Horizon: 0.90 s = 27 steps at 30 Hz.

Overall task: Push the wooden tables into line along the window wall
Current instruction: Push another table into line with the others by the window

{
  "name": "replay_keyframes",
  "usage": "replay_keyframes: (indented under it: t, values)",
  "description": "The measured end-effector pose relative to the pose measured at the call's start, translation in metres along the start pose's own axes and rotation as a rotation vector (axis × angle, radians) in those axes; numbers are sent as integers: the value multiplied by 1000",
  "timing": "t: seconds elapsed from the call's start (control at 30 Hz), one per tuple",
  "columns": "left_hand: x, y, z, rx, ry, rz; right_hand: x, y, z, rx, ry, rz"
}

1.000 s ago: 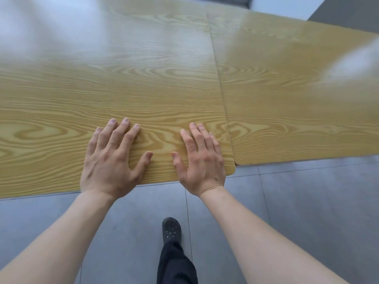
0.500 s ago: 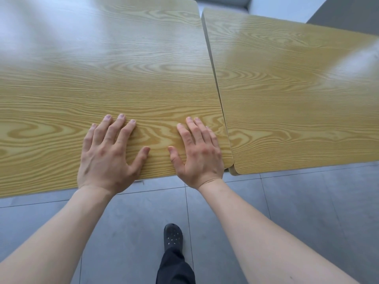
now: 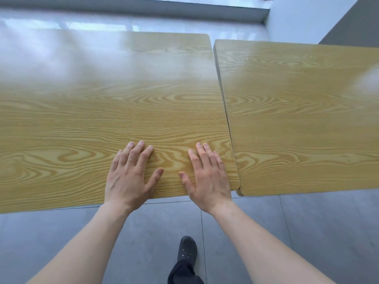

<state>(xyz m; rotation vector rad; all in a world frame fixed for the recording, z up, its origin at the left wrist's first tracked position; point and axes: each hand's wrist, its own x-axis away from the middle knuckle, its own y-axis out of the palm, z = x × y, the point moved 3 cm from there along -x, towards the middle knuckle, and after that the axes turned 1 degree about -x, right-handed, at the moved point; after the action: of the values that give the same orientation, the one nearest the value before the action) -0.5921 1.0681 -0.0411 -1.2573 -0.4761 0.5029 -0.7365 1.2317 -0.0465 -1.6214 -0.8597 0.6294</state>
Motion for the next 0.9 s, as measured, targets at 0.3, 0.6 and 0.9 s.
replay_keyframes:
  t: [0.3, 0.6, 0.9]
  values:
    - [-59, -63, -5, 42, -79, -23, -67, -61, -3, -54, 28, -75]
    - [-192, -112, -49, 93, -55, 27, -194, -102, -15, -40, 97, -105]
    - [-336, -112, -51, 68, -28, 25, -334, -108, 14, -34, 122, -102]
